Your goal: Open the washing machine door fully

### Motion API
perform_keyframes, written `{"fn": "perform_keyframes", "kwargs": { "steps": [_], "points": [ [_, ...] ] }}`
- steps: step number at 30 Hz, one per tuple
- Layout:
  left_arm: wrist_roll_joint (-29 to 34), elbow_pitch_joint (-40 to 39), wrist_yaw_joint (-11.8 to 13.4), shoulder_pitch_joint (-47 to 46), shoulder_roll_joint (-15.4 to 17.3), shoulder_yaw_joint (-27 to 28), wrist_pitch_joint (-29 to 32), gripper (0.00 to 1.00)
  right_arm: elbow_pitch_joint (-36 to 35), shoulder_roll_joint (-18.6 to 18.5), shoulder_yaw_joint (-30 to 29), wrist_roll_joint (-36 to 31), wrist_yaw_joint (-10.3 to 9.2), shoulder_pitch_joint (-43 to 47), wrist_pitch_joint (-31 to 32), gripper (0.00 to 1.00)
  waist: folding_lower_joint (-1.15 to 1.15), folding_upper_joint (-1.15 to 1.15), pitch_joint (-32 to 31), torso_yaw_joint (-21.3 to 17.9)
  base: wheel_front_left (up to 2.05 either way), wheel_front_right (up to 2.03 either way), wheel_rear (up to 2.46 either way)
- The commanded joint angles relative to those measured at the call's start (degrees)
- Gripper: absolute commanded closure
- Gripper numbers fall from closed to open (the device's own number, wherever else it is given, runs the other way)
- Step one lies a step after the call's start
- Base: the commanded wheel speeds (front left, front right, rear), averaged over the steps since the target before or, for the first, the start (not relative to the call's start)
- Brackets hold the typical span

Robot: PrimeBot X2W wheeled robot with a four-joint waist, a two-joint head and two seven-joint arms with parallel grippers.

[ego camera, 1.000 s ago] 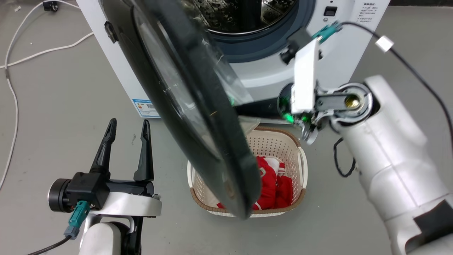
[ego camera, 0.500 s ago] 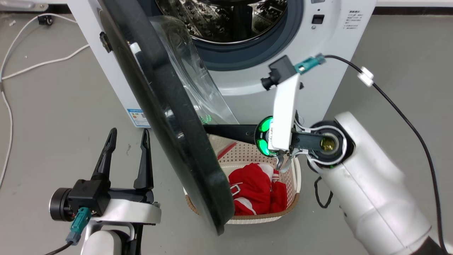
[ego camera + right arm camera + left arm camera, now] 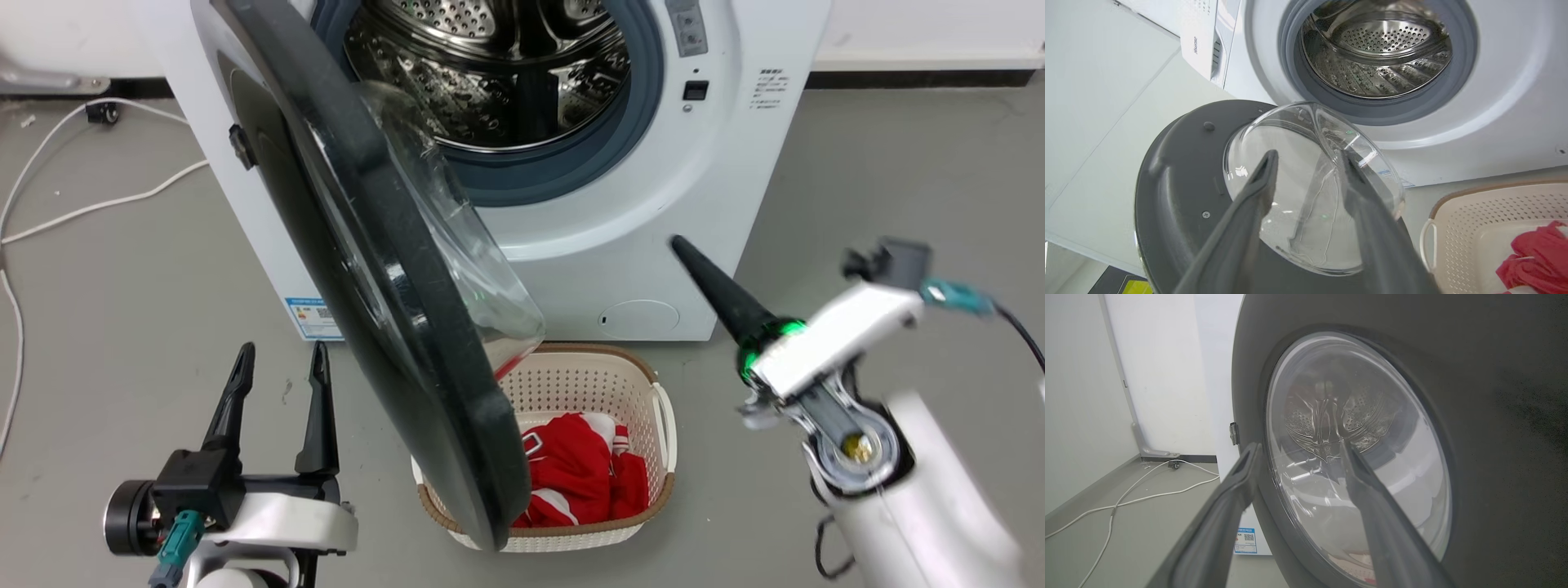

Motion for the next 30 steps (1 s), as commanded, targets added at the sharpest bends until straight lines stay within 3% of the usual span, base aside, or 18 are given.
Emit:
{"fn": "perform_keyframes", "kwargs": {
  "steps": [1,10,15,23,30],
  "points": [
    [0.2,0.1,0.0,0.7,0.0,0.2,-0.1,0.00,-0.8,-0.2,-0.9,-1.2,0.00,2.2,-2.7,0.00,0.01,0.00,-0.4,-0.4,0.00,0.00,0.00],
    [-0.3,0.9,0.5,1.8,0.0,0.3,-0.1,0.00,-0.4,0.0,-6.5,-16.2,0.00,13.1,-20.3,0.00,0.01,0.00,-1.7,-0.9,0.00,0.00,0.00],
    [-0.2,1.1,0.6,2.5,0.0,0.5,-0.1,0.00,-1.0,0.3,-10.6,-31.4,-0.01,16.2,-26.6,0.00,0.01,0.00,-2.2,-1.1,0.00,0.00,0.00],
    [0.3,0.8,0.9,1.9,0.0,0.7,-0.1,0.00,-12.9,4.0,-20.3,-58.3,-0.01,20.6,-28.2,0.00,0.01,0.00,-2.2,-0.9,0.00,0.00,0.00],
    [0.6,0.5,0.9,1.3,0.0,0.9,-0.1,0.00,-23.4,4.8,-19.7,-72.7,-0.01,24.9,-26.9,0.00,0.01,0.00,-1.8,-1.0,0.00,0.00,0.00]
  ]
}}
